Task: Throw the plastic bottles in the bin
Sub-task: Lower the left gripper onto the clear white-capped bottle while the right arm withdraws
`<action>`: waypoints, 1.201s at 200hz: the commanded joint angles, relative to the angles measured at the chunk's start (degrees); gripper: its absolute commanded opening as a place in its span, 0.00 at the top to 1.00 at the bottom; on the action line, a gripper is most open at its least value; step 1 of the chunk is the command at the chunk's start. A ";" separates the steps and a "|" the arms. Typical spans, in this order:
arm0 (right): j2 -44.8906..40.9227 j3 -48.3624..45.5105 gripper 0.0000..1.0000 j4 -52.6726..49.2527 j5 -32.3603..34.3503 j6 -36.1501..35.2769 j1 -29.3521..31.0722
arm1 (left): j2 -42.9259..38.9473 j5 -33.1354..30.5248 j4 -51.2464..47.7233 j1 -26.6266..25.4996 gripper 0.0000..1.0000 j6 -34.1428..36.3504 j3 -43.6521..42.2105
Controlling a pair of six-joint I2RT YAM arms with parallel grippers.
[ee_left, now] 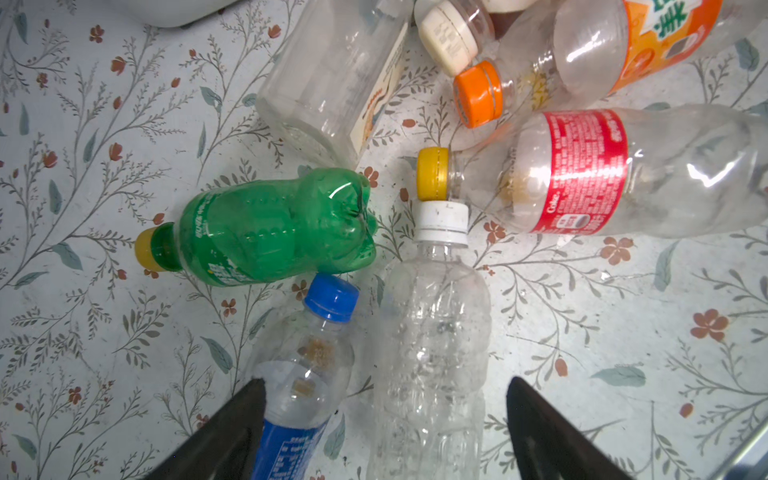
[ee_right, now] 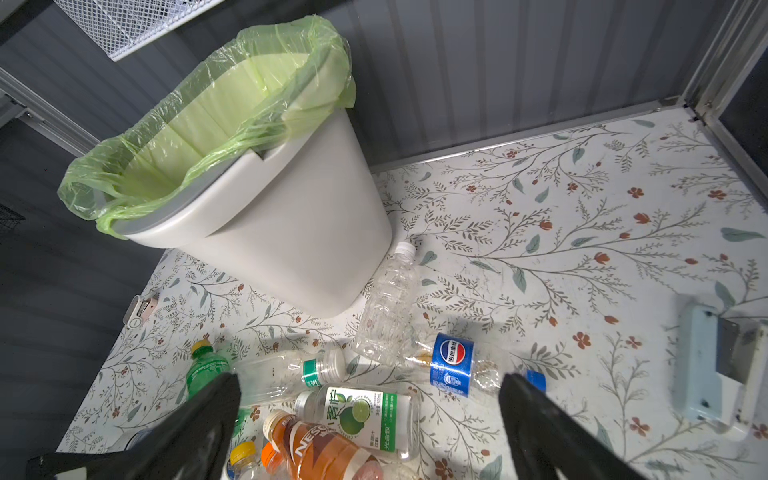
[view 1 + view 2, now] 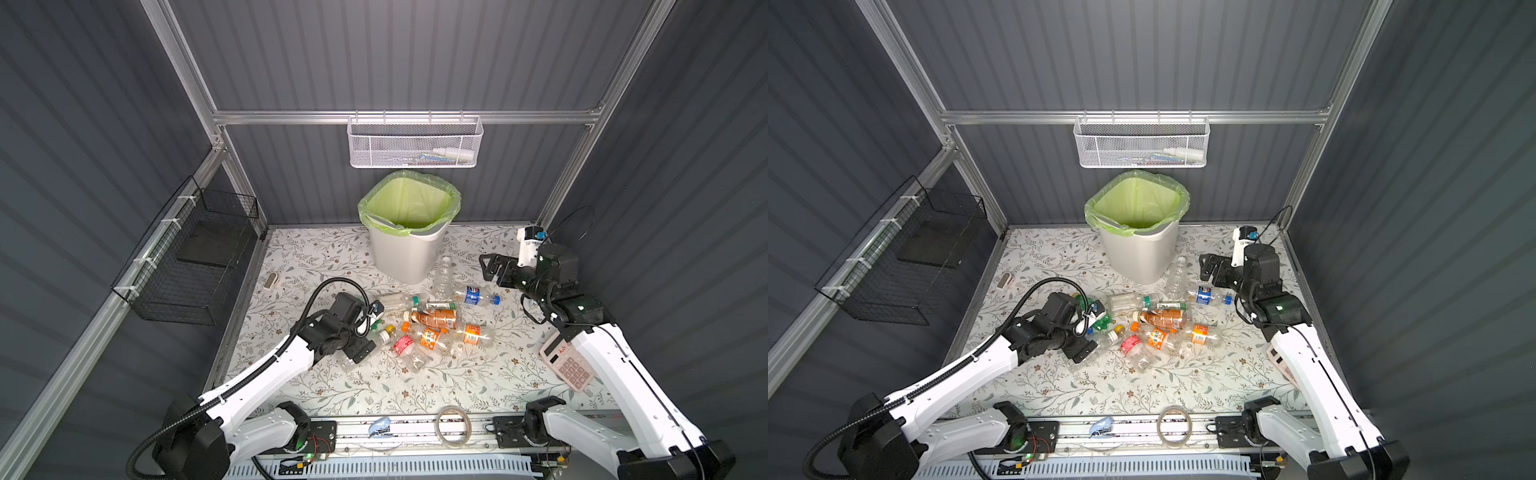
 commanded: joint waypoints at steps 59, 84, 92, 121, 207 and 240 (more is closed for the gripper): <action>-0.54 -4.87 0.01 4.82 -3.82 2.36 -3.60 | 6.29 0.81 -5.56 -2.72 0.16 4.43 2.21; -0.93 -6.46 0.01 6.29 -4.23 3.02 -4.41 | 8.42 0.44 -4.86 -3.01 0.16 4.59 1.81; -1.06 -7.05 0.01 6.64 -4.36 3.27 -4.65 | 9.12 0.32 -4.65 -3.17 0.16 4.38 2.00; -1.11 -8.51 0.01 7.50 -4.73 3.73 -5.48 | 12.88 -0.96 -4.59 -4.06 0.16 3.95 2.60; -1.32 -10.71 0.01 8.58 -4.82 4.18 -7.48 | 18.98 -6.43 -1.43 -7.40 0.33 2.66 2.82; -1.13 -11.40 0.01 8.54 -5.15 4.32 -7.77 | 18.23 -6.91 -0.94 -7.68 0.43 3.52 3.08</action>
